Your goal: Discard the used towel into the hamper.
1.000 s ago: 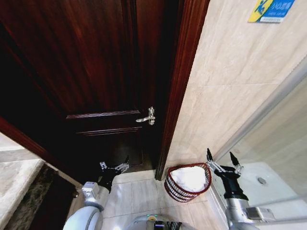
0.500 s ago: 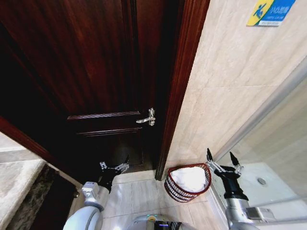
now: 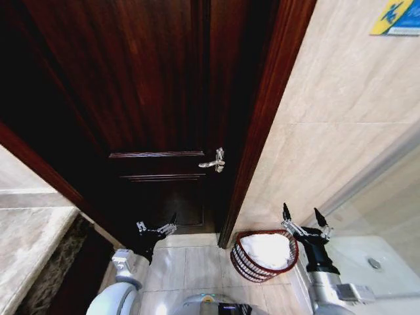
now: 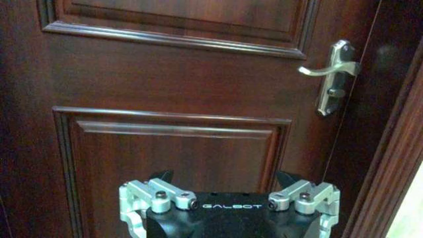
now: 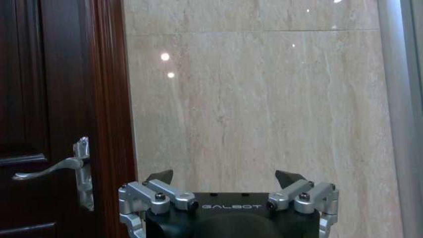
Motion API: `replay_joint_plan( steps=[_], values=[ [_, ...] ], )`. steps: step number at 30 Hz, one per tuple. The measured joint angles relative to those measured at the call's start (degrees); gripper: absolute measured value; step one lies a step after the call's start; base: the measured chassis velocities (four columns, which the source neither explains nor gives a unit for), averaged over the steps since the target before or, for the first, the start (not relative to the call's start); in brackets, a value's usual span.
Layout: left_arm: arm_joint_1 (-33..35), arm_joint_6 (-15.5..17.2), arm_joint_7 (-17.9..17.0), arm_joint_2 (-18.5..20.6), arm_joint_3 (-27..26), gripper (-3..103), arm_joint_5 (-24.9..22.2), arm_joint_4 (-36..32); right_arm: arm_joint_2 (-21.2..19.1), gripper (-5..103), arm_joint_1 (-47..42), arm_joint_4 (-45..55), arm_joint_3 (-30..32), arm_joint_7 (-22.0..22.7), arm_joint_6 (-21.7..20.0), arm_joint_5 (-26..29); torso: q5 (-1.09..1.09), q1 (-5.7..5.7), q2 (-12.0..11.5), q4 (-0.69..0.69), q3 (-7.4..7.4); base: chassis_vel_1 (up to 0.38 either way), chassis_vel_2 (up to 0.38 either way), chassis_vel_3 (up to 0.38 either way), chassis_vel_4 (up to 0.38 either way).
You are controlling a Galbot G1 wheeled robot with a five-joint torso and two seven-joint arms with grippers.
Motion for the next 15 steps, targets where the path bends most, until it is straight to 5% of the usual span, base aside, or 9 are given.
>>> replay_joint_plan(
  steps=[15],
  values=[
    [0.0, 0.0, 0.0, 0.0, 0.0, 100, 0.0, 0.0, 0.0, 100, 0.0, 0.0, 0.0, 0.0, 0.0, 0.0, 0.01, -0.05, -0.1, 0.01, -0.06, 0.003, 0.005, -0.004, -0.003]
  ],
)
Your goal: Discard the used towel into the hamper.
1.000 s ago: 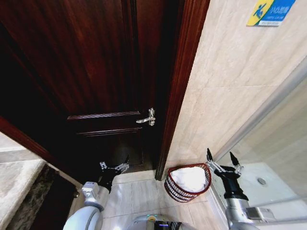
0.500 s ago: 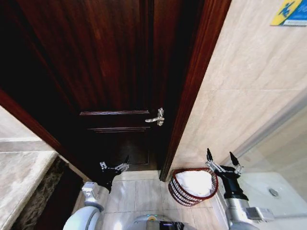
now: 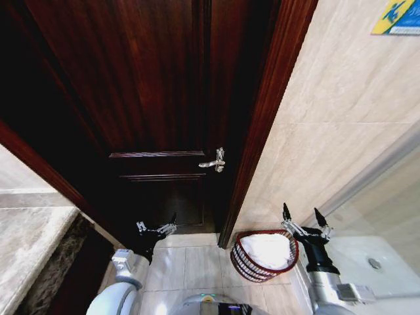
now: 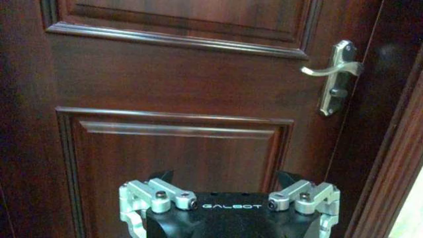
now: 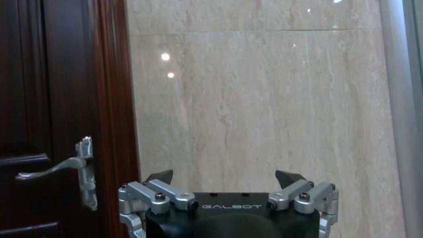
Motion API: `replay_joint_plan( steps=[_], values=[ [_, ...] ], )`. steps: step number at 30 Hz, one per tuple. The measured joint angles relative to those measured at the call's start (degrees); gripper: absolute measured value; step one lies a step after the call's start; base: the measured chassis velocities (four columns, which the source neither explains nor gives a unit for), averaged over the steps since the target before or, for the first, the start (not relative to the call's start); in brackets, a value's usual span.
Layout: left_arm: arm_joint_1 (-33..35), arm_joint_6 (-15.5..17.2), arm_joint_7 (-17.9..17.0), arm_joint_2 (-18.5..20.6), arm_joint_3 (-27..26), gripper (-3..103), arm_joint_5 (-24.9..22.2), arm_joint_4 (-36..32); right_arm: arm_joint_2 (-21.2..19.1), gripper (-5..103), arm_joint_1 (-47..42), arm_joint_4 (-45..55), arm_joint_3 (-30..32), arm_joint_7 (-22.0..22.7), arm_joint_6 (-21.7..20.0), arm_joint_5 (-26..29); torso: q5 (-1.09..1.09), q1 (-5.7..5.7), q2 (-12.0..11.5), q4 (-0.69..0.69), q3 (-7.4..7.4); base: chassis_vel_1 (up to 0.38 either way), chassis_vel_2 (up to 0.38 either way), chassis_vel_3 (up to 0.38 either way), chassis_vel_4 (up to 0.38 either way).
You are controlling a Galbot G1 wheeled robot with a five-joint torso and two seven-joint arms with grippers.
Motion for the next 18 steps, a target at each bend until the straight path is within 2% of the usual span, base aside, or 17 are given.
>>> replay_joint_plan(
  steps=[7, 18],
  values=[
    [0.0, 0.0, 0.0, 0.0, 0.0, 100, 0.0, 0.0, 0.0, 100, 0.0, 0.0, 0.0, 0.0, 0.0, 0.0, -0.04, -0.01, 0.0, -0.01, -0.02, 0.077, 0.089, -0.077, -0.093],
    [0.0, 0.0, 0.0, 0.0, 0.0, 100, 0.0, 0.0, 0.0, 100, 0.0, 0.0, 0.0, 0.0, 0.0, 0.0, 0.00, -0.02, -0.1, -0.01, -0.03, 0.012, 0.006, -0.009, -0.007]
  ],
)
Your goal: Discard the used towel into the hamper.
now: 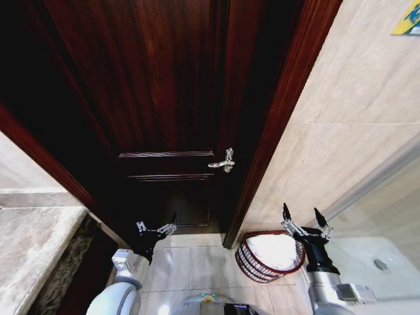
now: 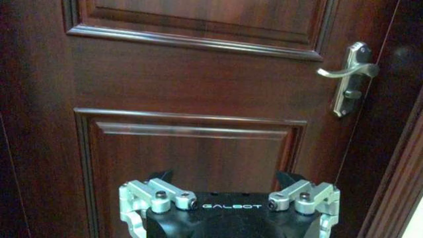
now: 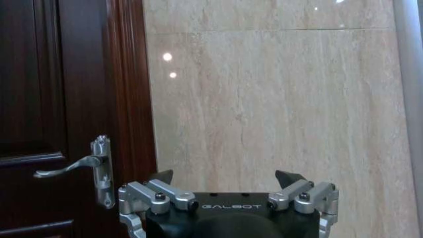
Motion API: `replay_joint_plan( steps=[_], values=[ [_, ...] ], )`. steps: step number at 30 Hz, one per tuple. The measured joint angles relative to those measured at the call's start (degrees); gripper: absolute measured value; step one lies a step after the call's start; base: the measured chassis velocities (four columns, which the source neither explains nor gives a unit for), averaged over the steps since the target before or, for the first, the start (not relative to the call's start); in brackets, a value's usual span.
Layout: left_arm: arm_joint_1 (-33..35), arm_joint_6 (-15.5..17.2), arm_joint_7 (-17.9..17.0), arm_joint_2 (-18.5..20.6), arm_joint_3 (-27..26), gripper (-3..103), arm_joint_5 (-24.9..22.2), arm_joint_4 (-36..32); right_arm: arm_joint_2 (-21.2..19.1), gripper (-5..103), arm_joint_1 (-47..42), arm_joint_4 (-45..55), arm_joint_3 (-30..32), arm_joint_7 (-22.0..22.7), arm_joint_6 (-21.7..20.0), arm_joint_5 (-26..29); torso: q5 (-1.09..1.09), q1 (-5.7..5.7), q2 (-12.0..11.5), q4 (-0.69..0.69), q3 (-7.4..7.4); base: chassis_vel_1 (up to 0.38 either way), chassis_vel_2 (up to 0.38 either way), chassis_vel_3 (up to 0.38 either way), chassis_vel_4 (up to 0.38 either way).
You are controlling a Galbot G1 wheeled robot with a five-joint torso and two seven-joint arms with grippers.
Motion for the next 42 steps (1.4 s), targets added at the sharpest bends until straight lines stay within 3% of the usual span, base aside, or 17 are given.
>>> replay_joint_plan(
  steps=[28, 42],
  values=[
    [0.0, 0.0, 0.0, 0.0, 0.0, 100, 0.0, 0.0, 0.0, 100, 0.0, 0.0, 0.0, 0.0, 0.0, 0.0, -0.01, 0.00, 0.0, 0.01, -0.01, 0.017, 0.012, 0.006, 0.010],
    [0.0, 0.0, 0.0, 0.0, 0.0, 100, 0.0, 0.0, 0.0, 100, 0.0, 0.0, 0.0, 0.0, 0.0, 0.0, -0.02, -0.02, 0.0, 0.00, -0.03, 0.163, -0.173, -0.173, 0.181]
  ],
)
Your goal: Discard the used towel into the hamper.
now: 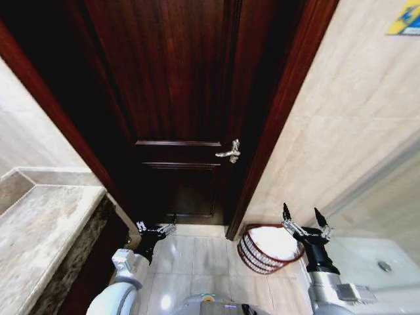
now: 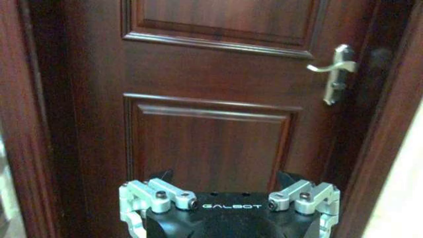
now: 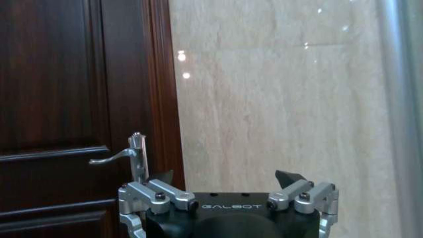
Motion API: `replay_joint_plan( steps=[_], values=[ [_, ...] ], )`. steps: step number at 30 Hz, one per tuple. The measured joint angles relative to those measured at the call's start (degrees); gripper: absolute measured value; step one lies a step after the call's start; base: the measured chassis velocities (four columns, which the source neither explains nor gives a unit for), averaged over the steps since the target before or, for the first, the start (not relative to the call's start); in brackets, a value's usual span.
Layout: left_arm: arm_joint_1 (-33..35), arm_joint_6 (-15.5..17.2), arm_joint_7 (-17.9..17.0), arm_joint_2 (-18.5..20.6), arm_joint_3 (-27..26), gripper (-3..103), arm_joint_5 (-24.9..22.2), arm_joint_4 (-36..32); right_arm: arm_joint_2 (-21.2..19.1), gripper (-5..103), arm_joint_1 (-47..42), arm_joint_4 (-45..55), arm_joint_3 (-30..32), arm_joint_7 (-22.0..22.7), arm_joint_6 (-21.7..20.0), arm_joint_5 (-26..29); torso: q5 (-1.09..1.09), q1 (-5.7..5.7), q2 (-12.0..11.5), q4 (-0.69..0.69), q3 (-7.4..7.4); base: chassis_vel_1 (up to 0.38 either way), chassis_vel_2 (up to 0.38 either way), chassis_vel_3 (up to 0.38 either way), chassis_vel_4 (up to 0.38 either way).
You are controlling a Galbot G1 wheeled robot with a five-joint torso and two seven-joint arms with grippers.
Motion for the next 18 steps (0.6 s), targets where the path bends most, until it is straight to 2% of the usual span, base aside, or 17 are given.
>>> replay_joint_plan(
  steps=[6, 9, 11, 14, 16, 18],
  values=[
    [0.0, 0.0, 0.0, 0.0, 0.0, 100, 0.0, 0.0, 0.0, 100, 0.0, 0.0, 0.0, 0.0, 0.0, 0.0, 0.04, 0.00, 0.0, 0.01, 0.00, 0.309, -0.261, -0.291, 0.287],
    [0.0, 0.0, 0.0, 0.0, 0.0, 100, 0.0, 0.0, 0.0, 100, 0.0, 0.0, 0.0, 0.0, 0.0, 0.0, -0.03, 0.00, 0.0, 0.01, 0.00, 0.333, -0.339, -0.314, 0.363],
    [0.0, 0.0, 0.0, 0.0, 0.0, 100, 0.0, 0.0, 0.0, 100, 0.0, 0.0, 0.0, 0.0, 0.0, 0.0, 0.04, -0.01, 0.0, 0.02, 0.00, 0.370, -0.351, -0.349, 0.375],
    [0.0, 0.0, 0.0, 0.0, 0.0, 100, 0.0, 0.0, 0.0, 100, 0.0, 0.0, 0.0, 0.0, 0.0, 0.0, -0.05, -0.02, 0.0, 0.01, -0.01, 0.344, -0.364, -0.354, 0.368],
    [0.0, 0.0, 0.0, 0.0, 0.0, 100, 0.0, 0.0, 0.0, 100, 0.0, 0.0, 0.0, 0.0, 0.0, 0.0, 0.06, 0.00, 0.0, 0.02, 0.00, 0.391, -0.361, -0.389, 0.378],
    [0.0, 0.0, 0.0, 0.0, 0.0, 100, 0.0, 0.0, 0.0, 100, 0.0, 0.0, 0.0, 0.0, 0.0, 0.0, 0.04, -0.02, 0.0, 0.01, -0.01, 0.382, -0.352, -0.384, 0.359]
  ],
)
